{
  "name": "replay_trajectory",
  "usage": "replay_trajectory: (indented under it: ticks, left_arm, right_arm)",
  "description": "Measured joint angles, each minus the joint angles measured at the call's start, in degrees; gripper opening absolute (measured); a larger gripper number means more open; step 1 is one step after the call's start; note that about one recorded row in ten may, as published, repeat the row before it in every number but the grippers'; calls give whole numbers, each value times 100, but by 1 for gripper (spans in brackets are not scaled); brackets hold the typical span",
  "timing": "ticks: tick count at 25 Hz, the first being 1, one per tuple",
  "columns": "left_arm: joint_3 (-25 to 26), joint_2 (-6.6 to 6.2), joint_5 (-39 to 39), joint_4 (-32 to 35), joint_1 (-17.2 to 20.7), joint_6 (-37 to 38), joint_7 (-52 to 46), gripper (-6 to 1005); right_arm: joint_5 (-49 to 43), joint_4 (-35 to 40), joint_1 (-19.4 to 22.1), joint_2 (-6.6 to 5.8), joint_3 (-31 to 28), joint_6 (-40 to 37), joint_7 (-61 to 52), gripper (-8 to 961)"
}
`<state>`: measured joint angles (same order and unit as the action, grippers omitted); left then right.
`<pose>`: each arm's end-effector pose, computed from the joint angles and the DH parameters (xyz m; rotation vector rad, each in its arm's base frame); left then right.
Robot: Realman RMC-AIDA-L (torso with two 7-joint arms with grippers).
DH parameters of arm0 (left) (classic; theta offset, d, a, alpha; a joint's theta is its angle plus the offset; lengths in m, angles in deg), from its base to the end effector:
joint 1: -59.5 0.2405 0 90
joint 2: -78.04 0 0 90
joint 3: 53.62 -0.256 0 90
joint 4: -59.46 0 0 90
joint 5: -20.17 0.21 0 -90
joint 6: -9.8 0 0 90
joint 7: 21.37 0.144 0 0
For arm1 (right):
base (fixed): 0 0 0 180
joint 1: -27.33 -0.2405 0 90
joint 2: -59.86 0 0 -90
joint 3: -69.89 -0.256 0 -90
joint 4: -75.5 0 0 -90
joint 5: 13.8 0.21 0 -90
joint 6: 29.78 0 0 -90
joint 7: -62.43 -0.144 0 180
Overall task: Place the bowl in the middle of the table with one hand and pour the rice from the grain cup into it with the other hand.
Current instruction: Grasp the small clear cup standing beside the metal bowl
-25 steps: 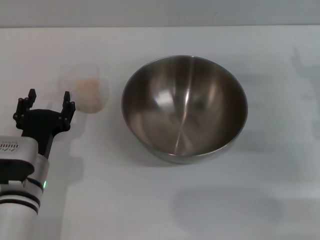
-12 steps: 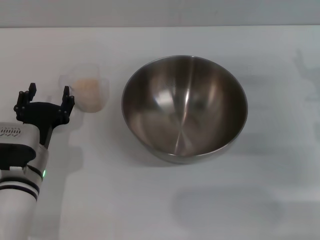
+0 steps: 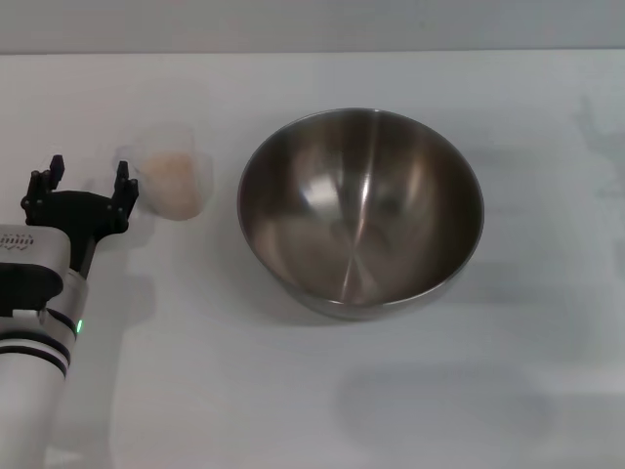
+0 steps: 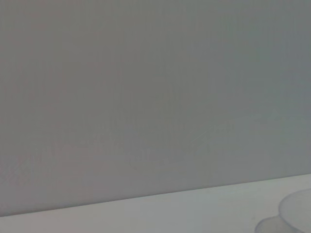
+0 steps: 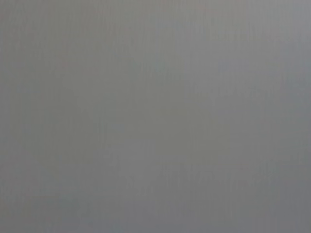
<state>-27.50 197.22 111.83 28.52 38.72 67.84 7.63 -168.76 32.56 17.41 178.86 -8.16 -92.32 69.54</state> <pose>-0.3086 0.3051 -0.0739 -1.5991 -0.5920 -0.3878 0.2773 0.3310 0.0534 -1.3258 0.2519 0.7826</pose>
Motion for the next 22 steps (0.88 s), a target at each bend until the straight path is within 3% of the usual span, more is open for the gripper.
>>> replay_trajectory:
  ticks: [19, 22]
  left_arm:
    - [69, 0, -5, 256, -307, -253, -254, 738]
    - [66, 0, -3, 336, -355, -267, -410, 650]
  right_arm:
    - [10, -7, -29, 9, 0, 5, 0, 810]
    - [10, 0, -40, 9, 0, 5, 0, 810]
